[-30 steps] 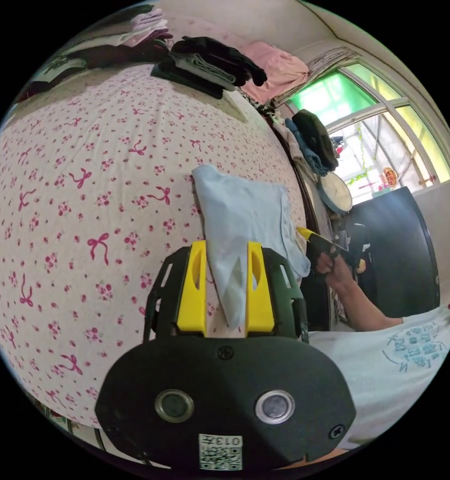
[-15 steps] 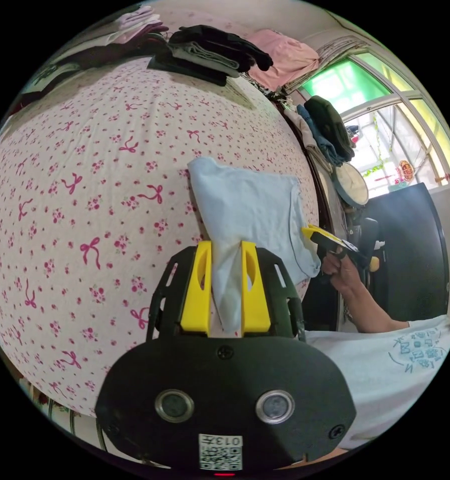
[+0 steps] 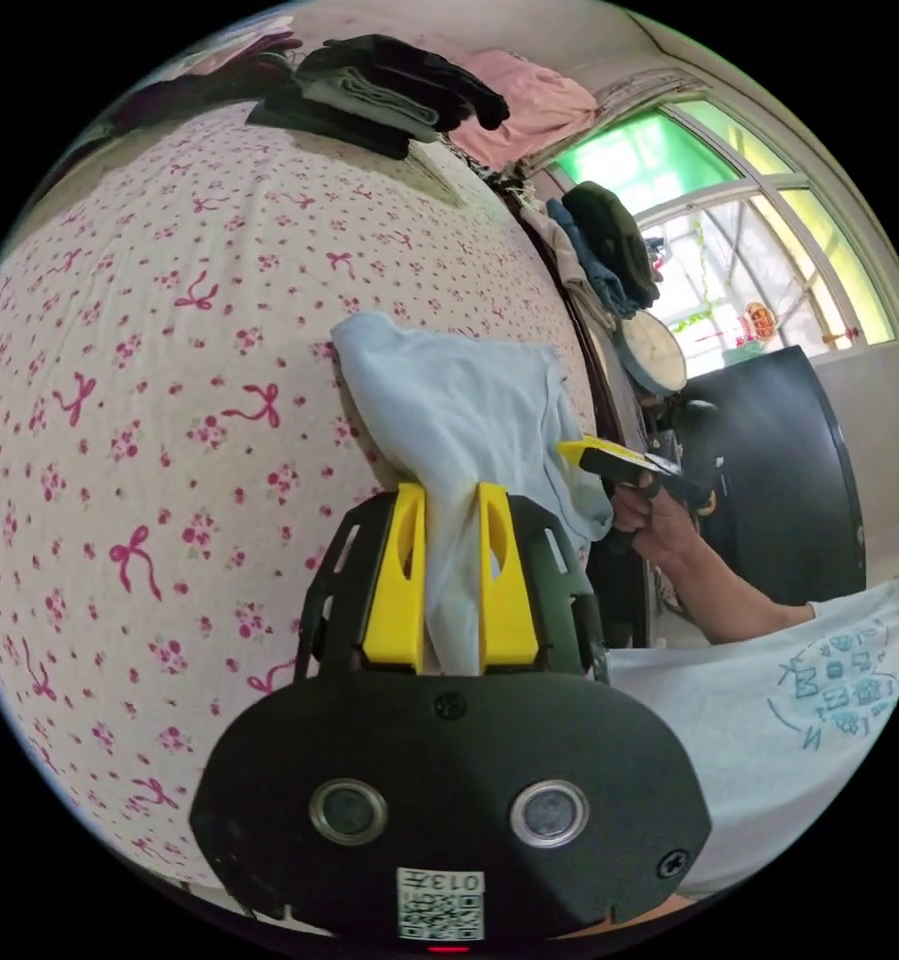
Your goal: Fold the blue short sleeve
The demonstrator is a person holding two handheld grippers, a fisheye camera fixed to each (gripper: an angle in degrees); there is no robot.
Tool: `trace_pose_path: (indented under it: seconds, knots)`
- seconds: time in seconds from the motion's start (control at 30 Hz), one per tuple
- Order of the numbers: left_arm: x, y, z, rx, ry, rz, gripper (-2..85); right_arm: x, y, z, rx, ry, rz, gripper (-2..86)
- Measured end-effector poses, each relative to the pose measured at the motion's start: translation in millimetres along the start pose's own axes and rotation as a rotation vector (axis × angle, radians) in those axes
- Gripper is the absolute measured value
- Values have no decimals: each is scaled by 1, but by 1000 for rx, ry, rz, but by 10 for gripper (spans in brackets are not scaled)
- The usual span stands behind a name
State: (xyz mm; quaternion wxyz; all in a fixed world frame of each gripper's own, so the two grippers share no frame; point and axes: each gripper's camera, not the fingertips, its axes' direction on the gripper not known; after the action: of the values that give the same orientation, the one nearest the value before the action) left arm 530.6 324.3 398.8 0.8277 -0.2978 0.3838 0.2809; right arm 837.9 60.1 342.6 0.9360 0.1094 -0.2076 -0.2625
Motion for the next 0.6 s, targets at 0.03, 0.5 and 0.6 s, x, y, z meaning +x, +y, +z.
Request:
trace_pose_path:
  seconds: [0.03, 0.5, 0.6]
  knots:
    - [11, -6, 0, 2, -12, 46, 75, -8, -5, -4, -13, 31, -45, 92]
    - [103, -72, -7, 101, 16, 79, 49, -17, -53, -84, -27, 218, -152, 20]
    - [147, -111, -15, 146, 24, 160, 49, -16, -64, -126, 36, 310, -202, 16]
